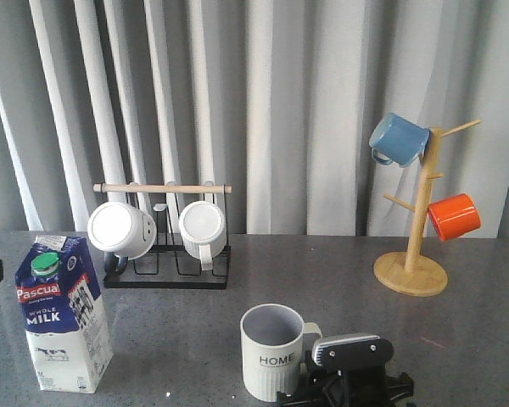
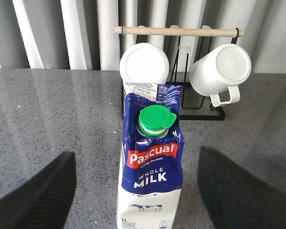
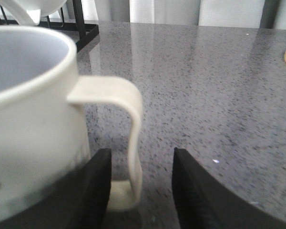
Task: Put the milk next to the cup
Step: 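Grasp the white HOME mug with the right gripper and slide it toward the milk carton, then release the HOME mug and withdraw the right gripper, then lower the left gripper onto the milk carton top and grasp it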
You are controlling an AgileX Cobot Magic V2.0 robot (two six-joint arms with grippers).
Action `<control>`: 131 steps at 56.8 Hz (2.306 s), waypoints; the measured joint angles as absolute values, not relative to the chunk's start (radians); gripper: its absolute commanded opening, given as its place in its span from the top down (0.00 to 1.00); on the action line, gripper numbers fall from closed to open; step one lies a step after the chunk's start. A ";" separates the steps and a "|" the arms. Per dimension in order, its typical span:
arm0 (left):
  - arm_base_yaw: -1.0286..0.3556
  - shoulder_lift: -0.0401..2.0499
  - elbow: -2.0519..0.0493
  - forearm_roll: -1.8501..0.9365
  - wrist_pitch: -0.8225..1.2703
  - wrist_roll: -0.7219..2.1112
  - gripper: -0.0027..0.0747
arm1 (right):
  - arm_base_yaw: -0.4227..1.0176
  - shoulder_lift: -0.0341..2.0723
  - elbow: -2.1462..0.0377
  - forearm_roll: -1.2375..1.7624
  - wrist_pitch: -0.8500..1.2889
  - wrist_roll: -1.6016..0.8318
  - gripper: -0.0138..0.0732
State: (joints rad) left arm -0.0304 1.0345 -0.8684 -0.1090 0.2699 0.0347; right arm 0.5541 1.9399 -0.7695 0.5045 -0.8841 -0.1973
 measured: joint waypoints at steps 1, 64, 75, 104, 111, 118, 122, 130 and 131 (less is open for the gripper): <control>-0.030 1.035 -0.868 -0.109 0.270 0.035 0.32 | 0.555 1.933 -0.759 0.502 -0.888 -0.197 0.46; -0.030 1.035 -0.868 -0.109 0.270 0.035 0.32 | 0.162 0.763 -0.596 -0.040 -0.171 -0.048 0.85; -0.030 1.035 -0.868 -0.109 0.270 0.035 0.32 | 0.162 0.762 -0.588 -0.049 -0.091 -0.049 0.85; -0.030 1.035 -0.868 -0.109 0.270 0.035 0.32 | 0.162 0.762 -0.588 -0.049 -0.072 -0.049 0.85; -0.030 1.035 -0.868 -0.109 0.270 0.035 0.32 | 0.162 0.762 -0.588 -0.049 -0.072 -0.049 0.85; -0.030 1.035 -0.868 -0.109 0.268 0.035 0.31 | 0.162 0.762 -0.588 -0.049 -0.072 -0.049 0.85; -0.030 1.035 -0.868 -0.109 0.245 0.038 0.25 | 0.162 0.762 -0.588 -0.049 -0.071 -0.049 0.85; -0.065 1.041 -0.868 -0.109 0.097 0.115 0.01 | 0.162 0.762 -0.588 -0.049 -0.071 -0.049 0.85; -0.068 1.044 -0.868 -0.109 0.077 0.120 0.01 | 0.162 0.762 -0.588 -0.049 -0.071 -0.049 0.85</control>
State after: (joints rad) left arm -0.0685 1.0442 -0.8684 -0.1090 0.0766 0.1195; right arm 0.1619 0.7622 -0.5882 -0.0488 -0.0713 -0.0492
